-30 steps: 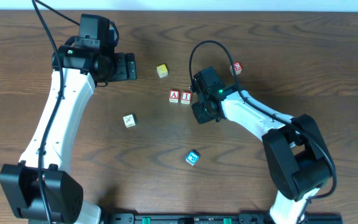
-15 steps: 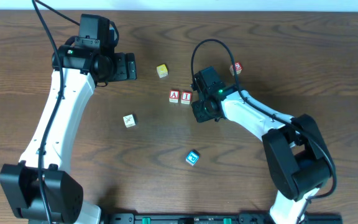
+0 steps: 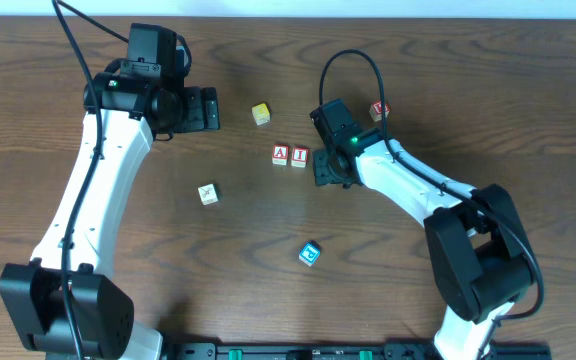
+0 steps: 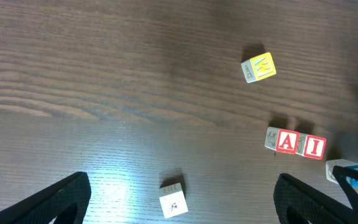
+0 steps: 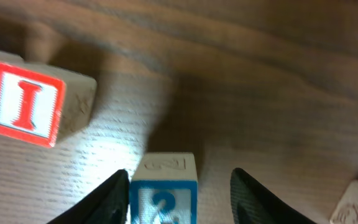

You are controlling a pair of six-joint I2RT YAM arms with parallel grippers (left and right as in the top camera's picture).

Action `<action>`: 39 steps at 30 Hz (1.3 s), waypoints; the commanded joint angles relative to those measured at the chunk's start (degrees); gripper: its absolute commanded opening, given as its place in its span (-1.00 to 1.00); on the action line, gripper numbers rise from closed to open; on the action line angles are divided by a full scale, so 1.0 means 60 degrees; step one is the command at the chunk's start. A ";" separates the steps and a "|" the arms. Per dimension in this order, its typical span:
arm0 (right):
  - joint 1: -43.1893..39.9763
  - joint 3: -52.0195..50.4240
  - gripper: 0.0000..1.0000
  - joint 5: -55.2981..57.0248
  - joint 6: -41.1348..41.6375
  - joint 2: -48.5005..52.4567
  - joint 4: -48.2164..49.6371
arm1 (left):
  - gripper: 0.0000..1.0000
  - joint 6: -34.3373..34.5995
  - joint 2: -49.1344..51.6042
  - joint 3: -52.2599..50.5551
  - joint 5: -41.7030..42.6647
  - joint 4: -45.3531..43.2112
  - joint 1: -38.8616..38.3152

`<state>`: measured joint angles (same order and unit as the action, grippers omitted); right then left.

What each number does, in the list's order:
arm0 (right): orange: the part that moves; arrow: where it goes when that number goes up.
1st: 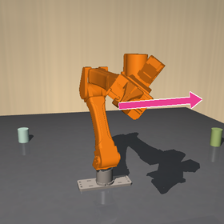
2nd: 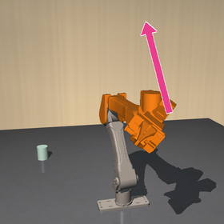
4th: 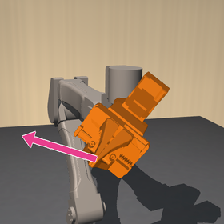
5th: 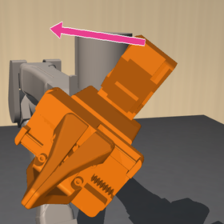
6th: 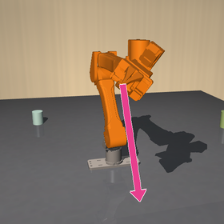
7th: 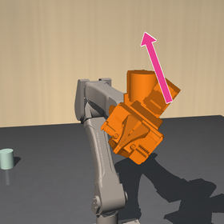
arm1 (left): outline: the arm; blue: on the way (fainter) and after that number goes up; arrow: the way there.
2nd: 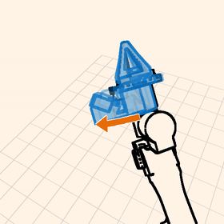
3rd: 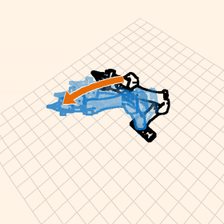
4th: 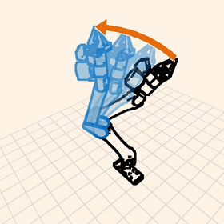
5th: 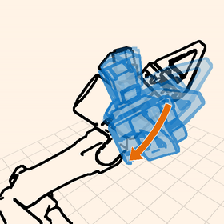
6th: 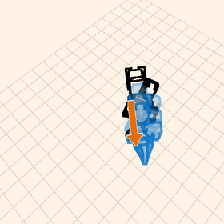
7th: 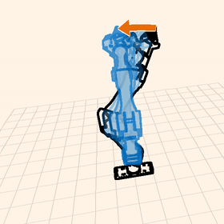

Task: Spell out Ai2
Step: 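Carry the 2 block toward the right of the I block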

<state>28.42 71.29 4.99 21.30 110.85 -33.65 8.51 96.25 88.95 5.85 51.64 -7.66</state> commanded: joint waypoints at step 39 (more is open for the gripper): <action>0.0091 0.0149 -0.45 0.0025 0.2025 0.0091 0.1195 | 0.91 -0.0098 0.0022 0.0135 0.0211 0.0018 0.0007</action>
<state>28.42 71.29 4.54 31.16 110.85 -26.81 8.51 96.25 88.95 6.92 51.62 -7.66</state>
